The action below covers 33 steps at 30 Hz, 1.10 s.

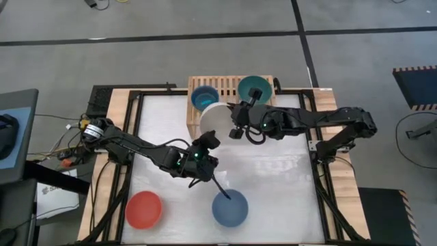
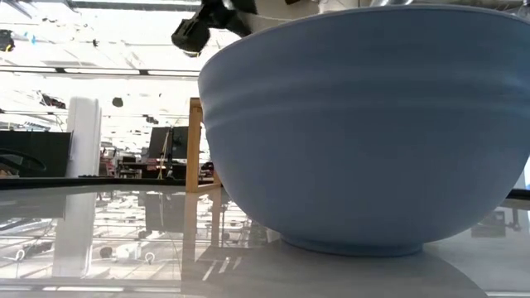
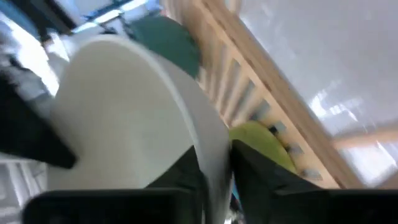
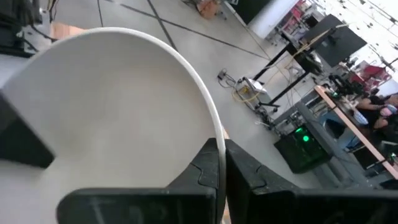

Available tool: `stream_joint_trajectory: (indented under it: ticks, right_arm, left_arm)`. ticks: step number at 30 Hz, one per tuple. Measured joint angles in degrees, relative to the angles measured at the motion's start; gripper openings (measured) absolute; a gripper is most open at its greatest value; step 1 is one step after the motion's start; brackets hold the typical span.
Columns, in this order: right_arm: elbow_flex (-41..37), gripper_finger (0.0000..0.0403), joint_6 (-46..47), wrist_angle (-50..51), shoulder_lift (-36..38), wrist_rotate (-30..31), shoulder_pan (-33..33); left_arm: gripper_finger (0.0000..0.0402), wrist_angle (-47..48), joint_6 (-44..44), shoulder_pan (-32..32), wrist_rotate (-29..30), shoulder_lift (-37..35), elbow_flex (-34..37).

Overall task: Place and stack bowls onto a shelf
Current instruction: Stack the large white bowl on top of the large dark green bowl on the shelf

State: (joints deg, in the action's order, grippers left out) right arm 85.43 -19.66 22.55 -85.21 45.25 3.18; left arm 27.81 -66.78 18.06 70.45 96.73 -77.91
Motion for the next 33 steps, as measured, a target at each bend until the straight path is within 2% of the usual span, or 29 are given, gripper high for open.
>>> stream_joint_trajectory:
  ticks: [7,9,12,18,22,28,33]
  right_arm:
    - [0.00,0.0029,6.09,4.51,2.29,0.12,-3.95]
    - [0.00,0.0029,9.49,6.58,3.65,-0.14,-6.22]
    - [0.11,0.0029,15.01,10.76,7.08,-3.64,-11.18]
    - [0.15,0.0029,26.12,20.64,12.91,-11.68,-25.75]
    - [0.11,0.0029,31.31,27.60,12.80,-20.80,-36.23]
    - [0.11,0.0040,31.93,28.26,9.38,-35.00,-44.10]
    - [0.11,0.0042,33.00,29.45,6.61,-42.35,-46.64]
  left_arm:
    - [0.0186,-7.81,1.75,-0.05,3.02,-0.56,0.02]
    - [0.0214,-7.71,5.40,-0.04,2.63,-1.83,0.02]
    - [0.0241,-4.29,15.43,-0.07,-0.71,-5.45,0.02]
    - [0.0245,7.06,42.88,0.17,-10.54,-16.51,0.02]
    - [0.0235,12.64,57.84,0.09,-18.26,-22.94,0.02]
    - [0.0225,18.82,69.33,-0.04,-29.08,-28.22,0.02]
    - [0.0224,26.66,76.14,-0.04,-38.63,-29.34,0.20]
